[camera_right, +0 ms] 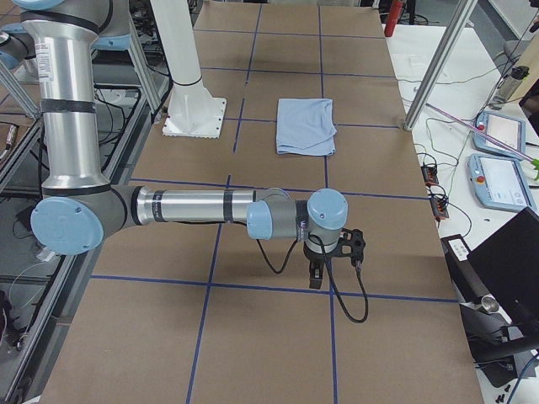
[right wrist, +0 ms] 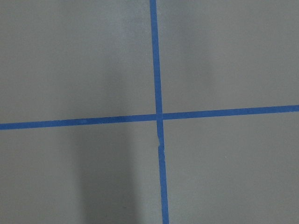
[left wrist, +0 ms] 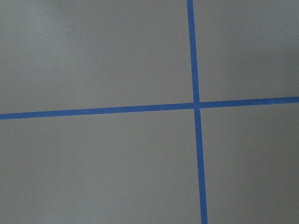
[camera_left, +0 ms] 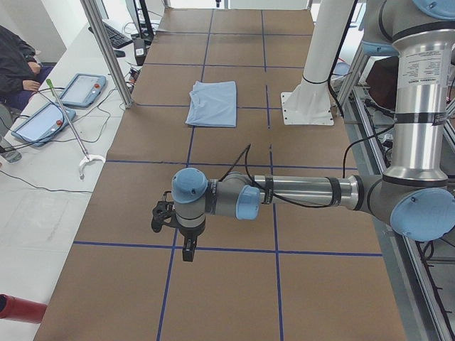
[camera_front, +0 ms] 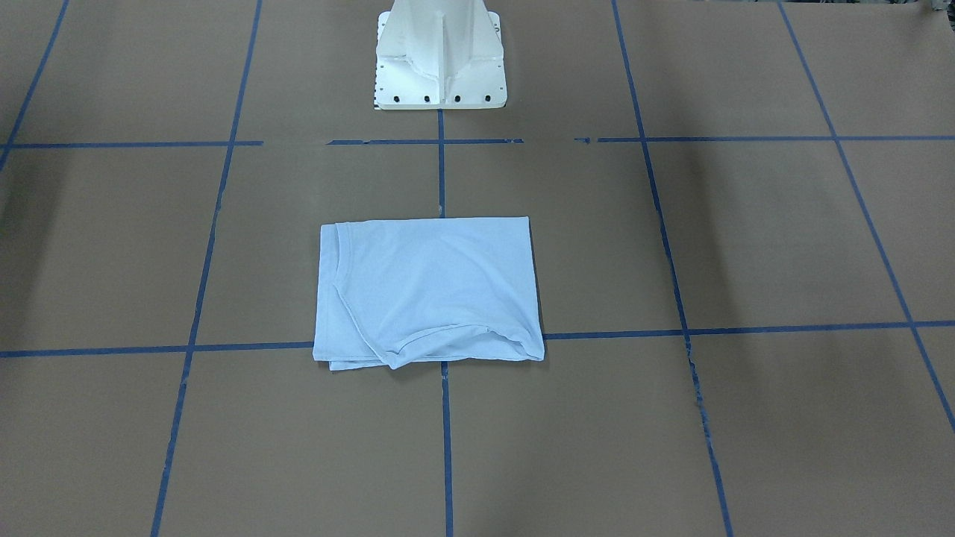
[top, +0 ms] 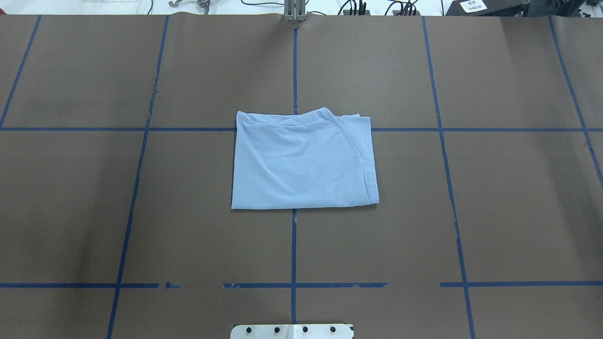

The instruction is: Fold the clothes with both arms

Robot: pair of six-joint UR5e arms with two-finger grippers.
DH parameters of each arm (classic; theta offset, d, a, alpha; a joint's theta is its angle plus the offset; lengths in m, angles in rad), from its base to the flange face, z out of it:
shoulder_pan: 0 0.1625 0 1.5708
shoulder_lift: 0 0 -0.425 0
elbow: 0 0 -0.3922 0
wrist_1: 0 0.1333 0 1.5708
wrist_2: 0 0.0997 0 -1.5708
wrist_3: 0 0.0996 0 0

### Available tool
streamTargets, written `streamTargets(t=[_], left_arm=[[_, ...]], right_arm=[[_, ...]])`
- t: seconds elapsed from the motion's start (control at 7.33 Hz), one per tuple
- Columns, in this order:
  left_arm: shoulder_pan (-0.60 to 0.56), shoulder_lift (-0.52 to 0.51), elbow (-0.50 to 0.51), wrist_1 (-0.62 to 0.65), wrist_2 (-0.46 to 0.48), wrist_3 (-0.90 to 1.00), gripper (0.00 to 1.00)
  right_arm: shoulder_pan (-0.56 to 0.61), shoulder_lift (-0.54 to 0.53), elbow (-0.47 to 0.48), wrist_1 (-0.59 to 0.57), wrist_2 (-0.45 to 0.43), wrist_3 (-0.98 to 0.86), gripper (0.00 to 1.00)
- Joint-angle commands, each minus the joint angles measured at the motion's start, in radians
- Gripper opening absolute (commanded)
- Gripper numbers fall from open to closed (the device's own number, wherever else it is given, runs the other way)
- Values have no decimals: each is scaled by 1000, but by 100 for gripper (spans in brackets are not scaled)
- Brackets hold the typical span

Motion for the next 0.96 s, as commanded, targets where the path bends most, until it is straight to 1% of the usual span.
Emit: streamTargets(t=[0.0,0.27,0.55,0.82], left_arm=[[0,3,-2,0,0,0,100],[1,3,0,0,1,0,100],[1,2,3,-2,0,0,100],[1,0,3,-3,1,0,100]], right_arm=[[-2,6,-4,0,-3,0,100],[-18,16,-9,0,-6,3,100],[-26,46,-44,0,-5,6,100],[-26,48,-44,0,-5,6,100]])
